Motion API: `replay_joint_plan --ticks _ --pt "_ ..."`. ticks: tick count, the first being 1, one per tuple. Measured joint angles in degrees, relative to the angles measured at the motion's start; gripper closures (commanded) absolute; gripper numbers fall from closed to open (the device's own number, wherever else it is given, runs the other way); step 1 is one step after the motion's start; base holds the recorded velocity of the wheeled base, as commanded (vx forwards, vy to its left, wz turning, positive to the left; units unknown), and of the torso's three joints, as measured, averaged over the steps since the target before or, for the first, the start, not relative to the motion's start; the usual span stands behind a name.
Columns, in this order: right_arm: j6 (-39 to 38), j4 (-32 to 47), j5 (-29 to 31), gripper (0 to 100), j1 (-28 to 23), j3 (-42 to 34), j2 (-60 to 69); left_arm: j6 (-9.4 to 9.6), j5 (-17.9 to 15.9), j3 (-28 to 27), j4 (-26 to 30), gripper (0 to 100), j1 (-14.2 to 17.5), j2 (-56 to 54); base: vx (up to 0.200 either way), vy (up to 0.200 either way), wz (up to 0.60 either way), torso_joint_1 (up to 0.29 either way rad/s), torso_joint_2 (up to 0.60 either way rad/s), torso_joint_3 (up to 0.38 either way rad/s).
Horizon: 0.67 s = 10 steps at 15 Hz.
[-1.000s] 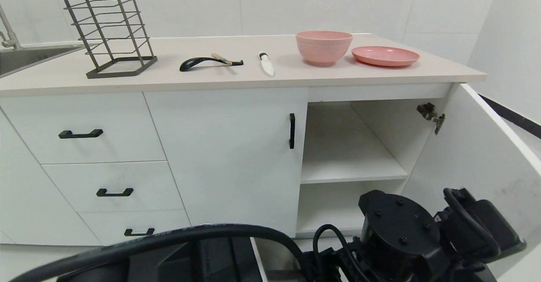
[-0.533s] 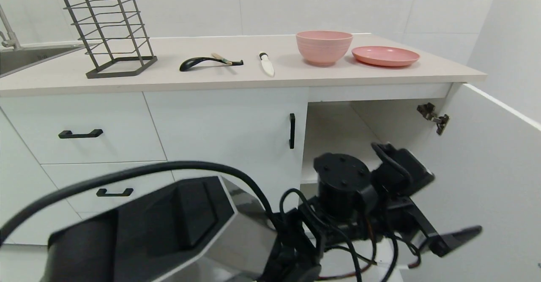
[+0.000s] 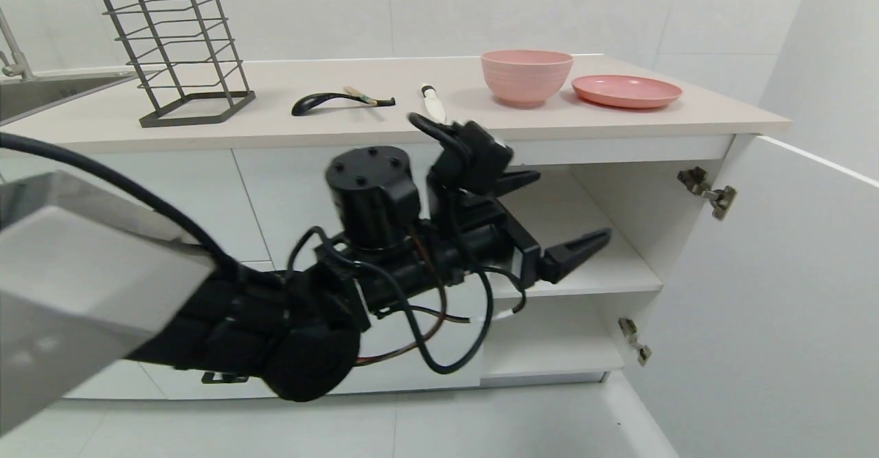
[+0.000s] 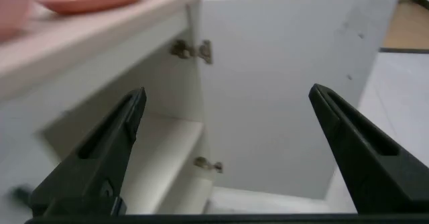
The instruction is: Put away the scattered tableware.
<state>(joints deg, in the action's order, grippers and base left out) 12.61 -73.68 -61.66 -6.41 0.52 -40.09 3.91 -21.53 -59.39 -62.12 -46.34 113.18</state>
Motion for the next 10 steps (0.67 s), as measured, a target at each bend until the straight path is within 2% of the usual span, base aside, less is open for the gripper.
replay_joint_plan --ticks 4,10 --pt "0.8 18.3 0.0 0 3.7 -0.4 9.4 2.44 -0.1 14.3 0.0 0 8.1 -16.5 0.000 0.000 0.00 0.000 0.00 0.000" --pt "2.0 47.0 0.0 0 8.6 -0.5 27.7 3.17 -0.3 40.6 0.4 0 22.4 -43.2 0.000 0.000 0.00 0.000 0.00 0.000"
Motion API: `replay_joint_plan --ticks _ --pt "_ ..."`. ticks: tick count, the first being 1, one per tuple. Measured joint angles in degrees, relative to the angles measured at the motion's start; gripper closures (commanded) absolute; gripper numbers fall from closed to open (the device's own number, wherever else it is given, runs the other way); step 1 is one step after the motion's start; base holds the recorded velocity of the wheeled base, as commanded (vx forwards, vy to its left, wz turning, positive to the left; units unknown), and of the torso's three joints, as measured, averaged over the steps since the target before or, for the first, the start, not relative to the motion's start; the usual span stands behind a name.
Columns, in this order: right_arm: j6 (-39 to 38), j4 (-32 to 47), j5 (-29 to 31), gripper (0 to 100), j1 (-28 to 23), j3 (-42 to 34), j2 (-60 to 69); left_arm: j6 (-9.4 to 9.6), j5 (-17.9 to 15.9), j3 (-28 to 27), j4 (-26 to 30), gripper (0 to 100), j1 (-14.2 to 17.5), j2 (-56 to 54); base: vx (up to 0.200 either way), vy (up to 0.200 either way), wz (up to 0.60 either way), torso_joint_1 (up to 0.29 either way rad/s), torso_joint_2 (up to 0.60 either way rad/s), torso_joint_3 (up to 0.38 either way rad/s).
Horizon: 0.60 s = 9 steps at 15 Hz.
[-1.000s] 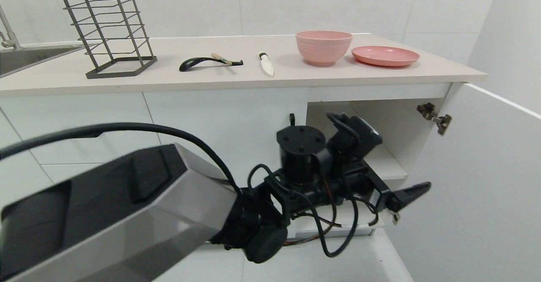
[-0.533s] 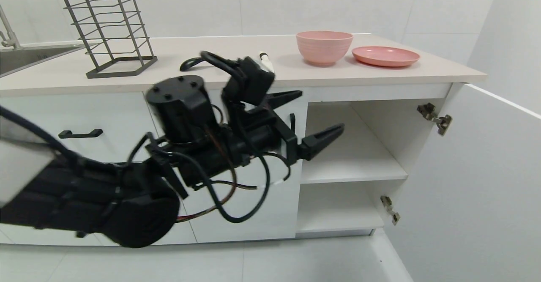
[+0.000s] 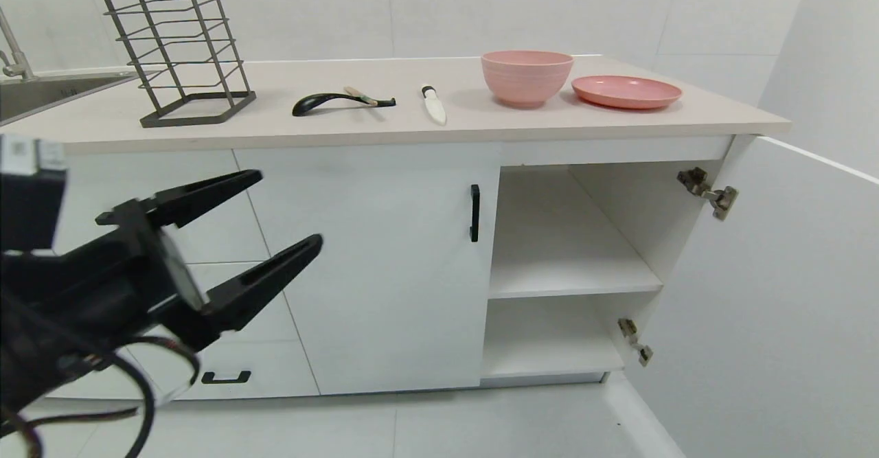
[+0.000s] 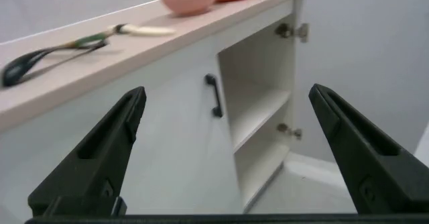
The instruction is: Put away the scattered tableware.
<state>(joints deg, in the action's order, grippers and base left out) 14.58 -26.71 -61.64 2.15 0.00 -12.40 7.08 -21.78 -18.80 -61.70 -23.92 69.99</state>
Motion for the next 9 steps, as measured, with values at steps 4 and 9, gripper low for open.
replay_joint_plan --ticks 4,9 --pt "1.1 6.9 3.9 0 1.4 0.0 5.9 2.46 -0.3 15.6 4.4 0 11.0 -16.9 0.000 0.000 0.00 0.000 0.00 0.000" --pt "1.1 11.1 15.1 0 1.5 0.0 7.2 3.34 -0.1 17.7 32.7 0 17.3 -43.0 0.000 0.000 0.00 0.000 0.00 0.000"
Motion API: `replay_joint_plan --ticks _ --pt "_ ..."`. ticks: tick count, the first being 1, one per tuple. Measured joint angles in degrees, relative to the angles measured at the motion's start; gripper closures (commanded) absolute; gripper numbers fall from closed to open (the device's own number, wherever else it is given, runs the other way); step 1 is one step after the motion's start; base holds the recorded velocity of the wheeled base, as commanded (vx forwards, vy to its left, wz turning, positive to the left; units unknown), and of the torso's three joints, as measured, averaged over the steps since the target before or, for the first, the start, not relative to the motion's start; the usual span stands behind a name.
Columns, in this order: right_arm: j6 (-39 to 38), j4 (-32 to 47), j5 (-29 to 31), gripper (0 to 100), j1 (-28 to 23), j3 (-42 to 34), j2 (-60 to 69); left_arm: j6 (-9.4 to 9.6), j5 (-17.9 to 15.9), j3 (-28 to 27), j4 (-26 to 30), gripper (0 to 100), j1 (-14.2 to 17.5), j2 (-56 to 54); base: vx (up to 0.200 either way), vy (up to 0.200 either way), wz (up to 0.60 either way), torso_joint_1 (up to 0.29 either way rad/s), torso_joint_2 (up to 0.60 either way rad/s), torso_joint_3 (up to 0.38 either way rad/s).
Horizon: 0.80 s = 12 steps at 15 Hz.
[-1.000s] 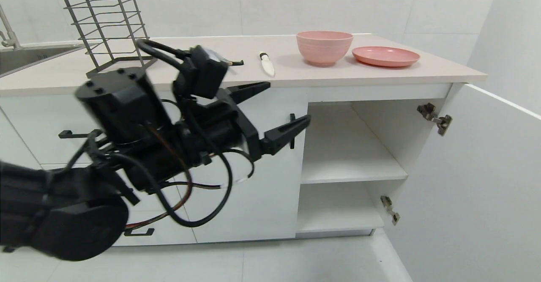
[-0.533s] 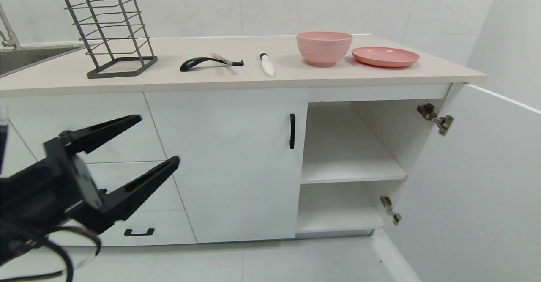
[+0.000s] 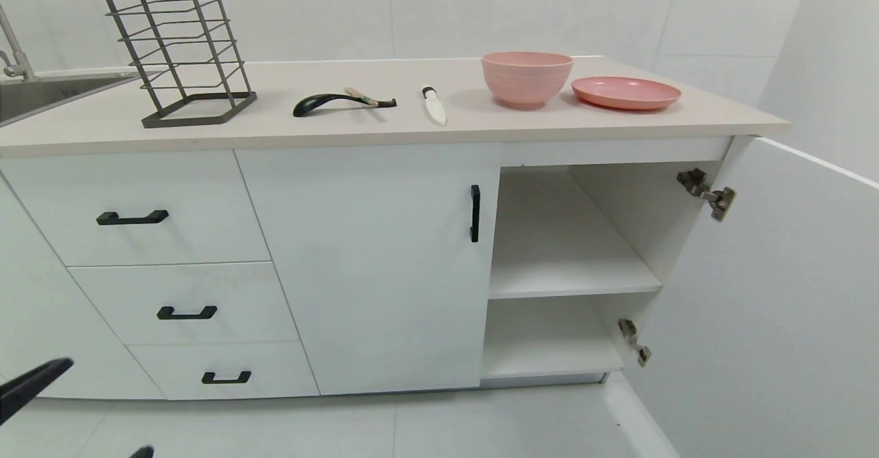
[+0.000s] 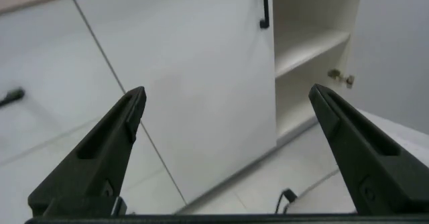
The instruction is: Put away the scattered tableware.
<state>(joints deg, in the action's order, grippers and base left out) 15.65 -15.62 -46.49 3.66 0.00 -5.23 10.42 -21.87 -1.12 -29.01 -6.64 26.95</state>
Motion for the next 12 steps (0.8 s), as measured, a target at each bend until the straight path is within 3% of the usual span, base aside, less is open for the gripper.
replay_joint_plan --ticks 2,3,6,8,9,12 --pt "-0.2 2.8 4.9 0 0.0 0.0 0.1 -0.55 1.2 -0.8 11.0 0 1.4 -11.1 0.000 0.000 0.00 0.000 0.00 0.000" --pt "-0.6 4.5 9.2 0 0.0 0.0 0.2 -1.87 3.5 -0.8 15.6 0 2.2 -15.0 0.000 0.000 0.00 0.000 0.00 0.000" --pt "-3.8 11.4 28.6 0 -0.1 0.0 0.2 -5.80 12.2 0.3 30.8 0 5.3 -22.6 0.000 0.000 0.00 0.000 0.00 0.000" --pt "-6.4 13.2 33.1 0 -0.8 0.0 0.4 -9.08 16.3 0.5 29.8 0 6.4 -25.1 0.000 0.000 0.00 0.000 0.00 0.000" --pt "-7.8 13.3 33.9 0 -2.0 0.0 0.8 -9.85 18.8 0.7 29.4 0 6.7 -25.9 0.000 0.000 0.00 0.000 0.00 0.000" --pt "-15.2 15.5 46.5 0 -3.4 0.1 3.6 -10.18 19.9 1.0 29.2 0 6.8 -26.9 0.000 0.000 0.00 0.000 0.00 0.000"
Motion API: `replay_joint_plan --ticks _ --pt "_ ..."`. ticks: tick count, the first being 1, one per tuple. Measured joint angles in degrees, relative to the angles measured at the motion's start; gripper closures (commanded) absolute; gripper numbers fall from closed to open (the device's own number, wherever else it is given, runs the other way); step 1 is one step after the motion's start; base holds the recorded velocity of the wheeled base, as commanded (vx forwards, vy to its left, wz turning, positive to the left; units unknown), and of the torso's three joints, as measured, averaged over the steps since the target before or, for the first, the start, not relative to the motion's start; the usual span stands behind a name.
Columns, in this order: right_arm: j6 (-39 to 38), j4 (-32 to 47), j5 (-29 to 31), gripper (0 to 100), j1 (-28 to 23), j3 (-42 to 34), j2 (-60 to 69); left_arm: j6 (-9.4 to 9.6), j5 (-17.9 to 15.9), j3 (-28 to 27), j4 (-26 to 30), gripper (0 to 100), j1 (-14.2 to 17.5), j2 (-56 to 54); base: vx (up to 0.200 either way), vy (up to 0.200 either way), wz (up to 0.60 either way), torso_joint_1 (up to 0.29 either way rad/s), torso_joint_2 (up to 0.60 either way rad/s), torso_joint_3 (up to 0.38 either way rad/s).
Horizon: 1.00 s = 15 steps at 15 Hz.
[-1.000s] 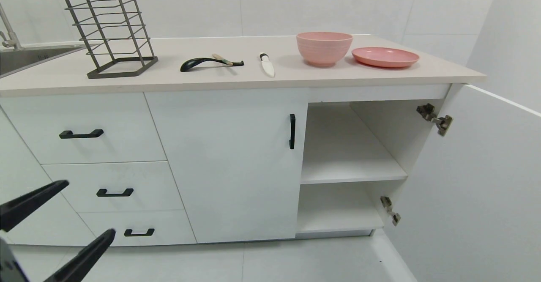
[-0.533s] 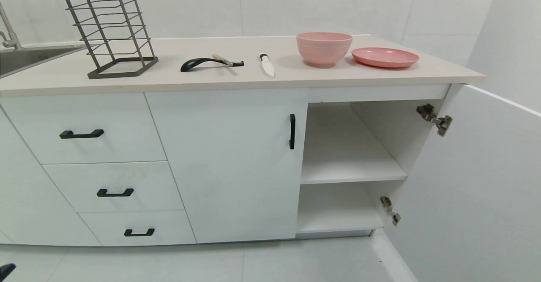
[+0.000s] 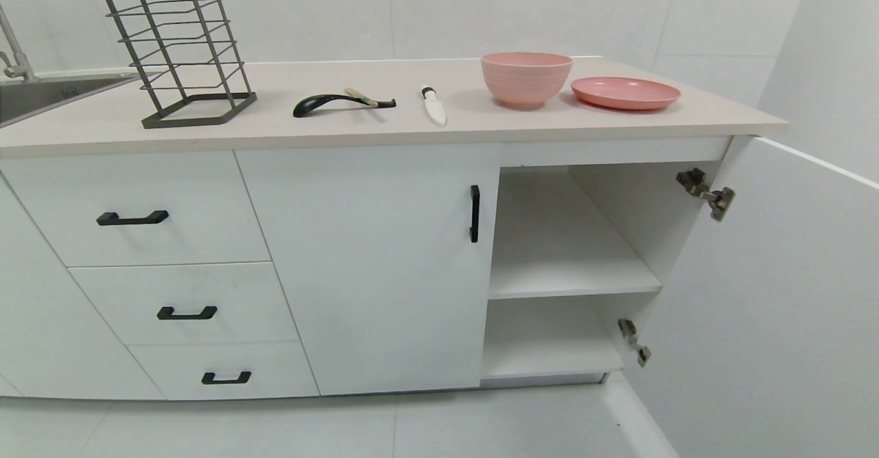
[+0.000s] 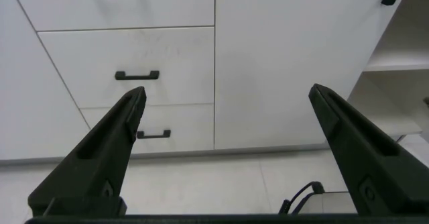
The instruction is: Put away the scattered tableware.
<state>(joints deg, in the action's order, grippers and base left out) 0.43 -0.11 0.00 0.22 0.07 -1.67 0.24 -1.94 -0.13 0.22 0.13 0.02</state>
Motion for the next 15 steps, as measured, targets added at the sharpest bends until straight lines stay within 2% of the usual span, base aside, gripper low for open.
replay_joint_plan --ticks 4,9,10,13,15 --pt "-1.7 0.7 1.3 0 -0.3 0.1 1.4 0.07 0.5 0.1 0.0 0 -0.1 -0.2 0.000 0.000 0.00 0.000 0.00 0.000" --pt "-1.8 0.7 1.2 0 -0.3 0.1 1.5 0.09 0.5 0.1 0.1 0 -0.1 -0.2 0.000 -0.200 0.00 0.004 0.00 0.003" --pt "-1.8 0.7 1.2 0 -0.3 0.1 1.5 0.16 0.6 0.2 0.0 0 0.0 -0.2 0.200 0.000 0.00 -0.002 0.01 0.002" --pt "-1.7 0.6 1.3 0 -0.3 0.1 1.5 0.05 0.6 0.1 0.0 0 -0.1 -0.2 0.000 0.000 0.00 0.000 0.00 0.000" --pt "-1.7 0.6 1.3 0 -0.3 0.1 1.5 0.09 0.6 0.1 0.1 0 -0.1 -0.2 0.200 0.000 0.00 0.010 0.00 0.002"
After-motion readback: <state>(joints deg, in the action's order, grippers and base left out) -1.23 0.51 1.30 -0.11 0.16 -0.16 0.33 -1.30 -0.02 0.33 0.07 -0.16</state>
